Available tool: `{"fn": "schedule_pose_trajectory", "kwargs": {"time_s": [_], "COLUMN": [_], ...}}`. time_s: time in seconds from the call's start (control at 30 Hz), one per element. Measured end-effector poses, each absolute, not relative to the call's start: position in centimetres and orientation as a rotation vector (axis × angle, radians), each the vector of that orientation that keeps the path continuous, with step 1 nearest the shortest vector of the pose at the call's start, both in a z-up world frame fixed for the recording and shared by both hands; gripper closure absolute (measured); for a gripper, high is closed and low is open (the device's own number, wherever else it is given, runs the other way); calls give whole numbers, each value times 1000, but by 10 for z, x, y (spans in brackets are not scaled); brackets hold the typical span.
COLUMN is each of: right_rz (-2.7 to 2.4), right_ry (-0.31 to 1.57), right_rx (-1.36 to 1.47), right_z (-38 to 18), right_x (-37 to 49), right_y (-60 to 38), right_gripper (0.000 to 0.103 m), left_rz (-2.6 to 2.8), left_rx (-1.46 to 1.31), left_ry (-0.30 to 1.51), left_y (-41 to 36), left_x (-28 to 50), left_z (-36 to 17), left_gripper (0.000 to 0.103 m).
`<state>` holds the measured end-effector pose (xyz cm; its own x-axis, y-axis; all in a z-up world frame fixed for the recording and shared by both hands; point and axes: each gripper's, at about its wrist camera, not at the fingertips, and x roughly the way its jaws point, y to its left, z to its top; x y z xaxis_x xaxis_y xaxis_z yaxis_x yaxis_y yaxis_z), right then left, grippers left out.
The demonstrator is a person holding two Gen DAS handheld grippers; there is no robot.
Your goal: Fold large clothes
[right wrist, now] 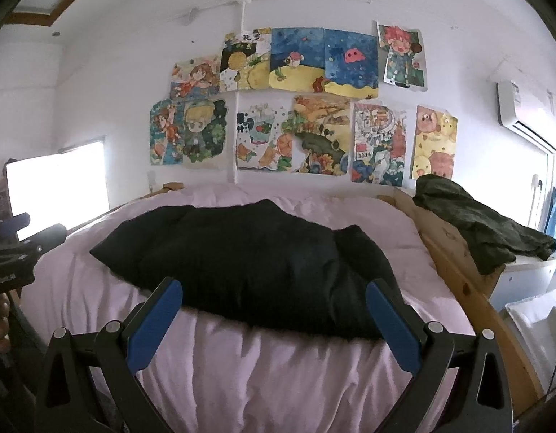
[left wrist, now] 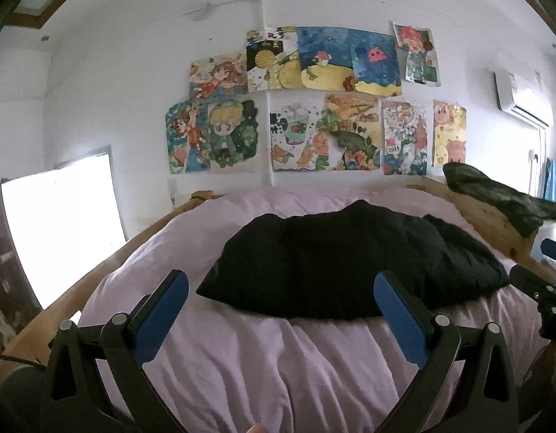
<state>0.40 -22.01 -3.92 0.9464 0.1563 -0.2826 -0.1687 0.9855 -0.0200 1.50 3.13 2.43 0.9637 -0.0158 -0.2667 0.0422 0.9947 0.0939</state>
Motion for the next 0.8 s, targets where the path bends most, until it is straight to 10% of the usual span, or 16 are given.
{"fn": "schedule_pose_trajectory", "kwargs": {"time_s": [0.8], "right_rz": [168], "right_ry": [439], "right_rx": [71], "right_z": [-55], "right_x": [26], "right_y": [-238], "right_gripper": [0], "left_rz": [-3], "left_rx": [111], "left_ry": [461], "left_y": [20], "left_x": [29], "left_z": [-6], "left_gripper": [2]}}
